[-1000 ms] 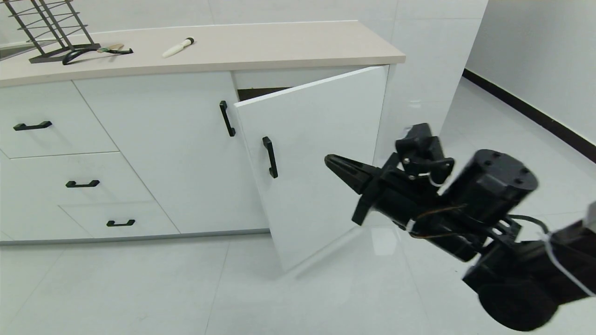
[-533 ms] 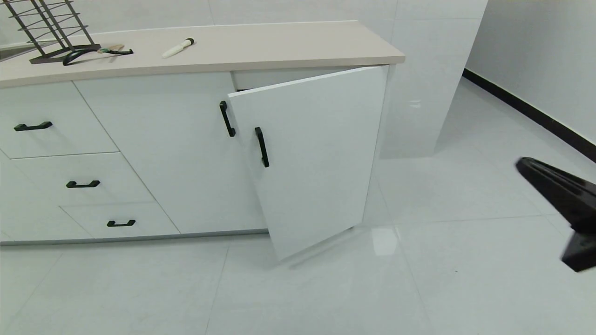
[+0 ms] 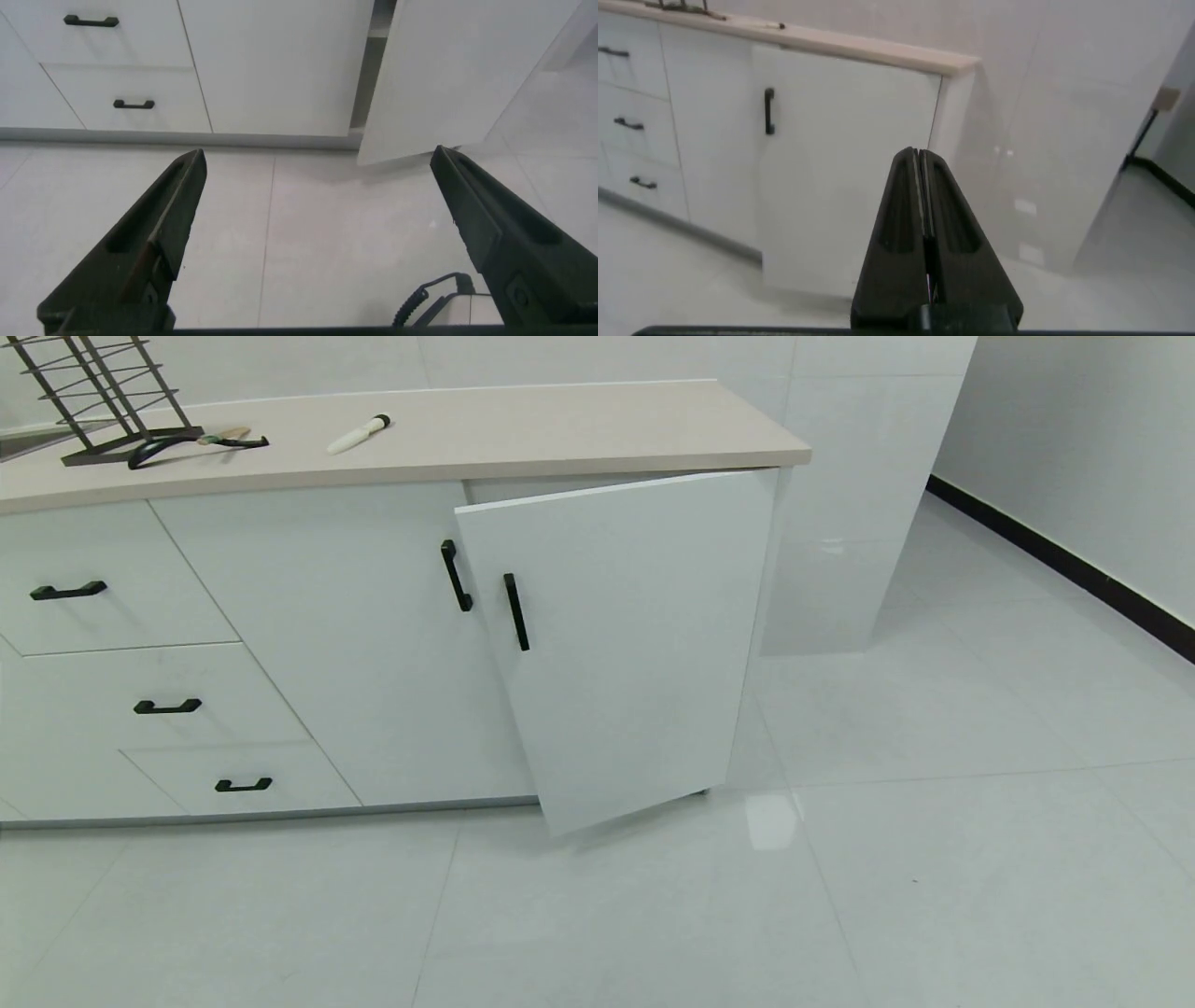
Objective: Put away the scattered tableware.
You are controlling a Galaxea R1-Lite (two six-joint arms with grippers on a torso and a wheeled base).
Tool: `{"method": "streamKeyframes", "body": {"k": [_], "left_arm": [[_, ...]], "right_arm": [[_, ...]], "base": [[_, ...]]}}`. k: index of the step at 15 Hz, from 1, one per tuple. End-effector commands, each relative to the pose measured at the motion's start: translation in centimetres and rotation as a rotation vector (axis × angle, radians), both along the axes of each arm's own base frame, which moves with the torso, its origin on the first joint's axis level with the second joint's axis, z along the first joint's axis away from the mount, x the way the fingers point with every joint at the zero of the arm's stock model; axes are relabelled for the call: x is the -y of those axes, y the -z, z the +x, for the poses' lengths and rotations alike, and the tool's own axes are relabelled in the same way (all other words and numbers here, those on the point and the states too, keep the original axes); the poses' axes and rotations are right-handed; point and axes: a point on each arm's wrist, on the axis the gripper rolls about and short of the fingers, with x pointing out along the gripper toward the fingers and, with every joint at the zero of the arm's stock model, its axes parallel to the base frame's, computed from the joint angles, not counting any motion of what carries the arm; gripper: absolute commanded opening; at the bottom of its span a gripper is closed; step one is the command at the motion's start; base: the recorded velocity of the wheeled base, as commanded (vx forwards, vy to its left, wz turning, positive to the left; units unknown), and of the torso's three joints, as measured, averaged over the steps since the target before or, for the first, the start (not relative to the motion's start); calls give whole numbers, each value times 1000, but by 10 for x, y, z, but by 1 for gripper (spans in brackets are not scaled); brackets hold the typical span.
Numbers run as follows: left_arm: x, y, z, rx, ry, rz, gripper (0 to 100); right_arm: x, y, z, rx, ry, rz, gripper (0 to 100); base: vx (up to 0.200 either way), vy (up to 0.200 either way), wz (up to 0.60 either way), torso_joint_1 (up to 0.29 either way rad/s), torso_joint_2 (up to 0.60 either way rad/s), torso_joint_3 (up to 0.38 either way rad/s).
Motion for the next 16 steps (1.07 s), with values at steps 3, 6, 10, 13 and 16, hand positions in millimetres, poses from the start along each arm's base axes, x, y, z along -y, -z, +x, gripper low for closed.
{"method": "streamKeyframes", "body": {"k": [3,6,10,13,16], "left_arm": [[0,0,0,0,-1,0,100],[0,0,0,0,-1,0,100],[0,0,0,-1,1,7,100],[0,0,0,-1,-1,7,100],[0,0,0,-1,1,7,100]], "right_arm": [[7,52,-25,-222,211,129,0],[7,81,-29,-437,357,133,0],[7,86,-31,-427,365,117,0],[7,86,-31,-429,364,123,0],[7,86,-31,-429,364,123,0]], "base": [[0,0,0,0,0,0],[0,0,0,0,0,0],[100,0,0,4,0,2],[200,133,0,-1,1,2],[200,200,0,4,4,1]]}}
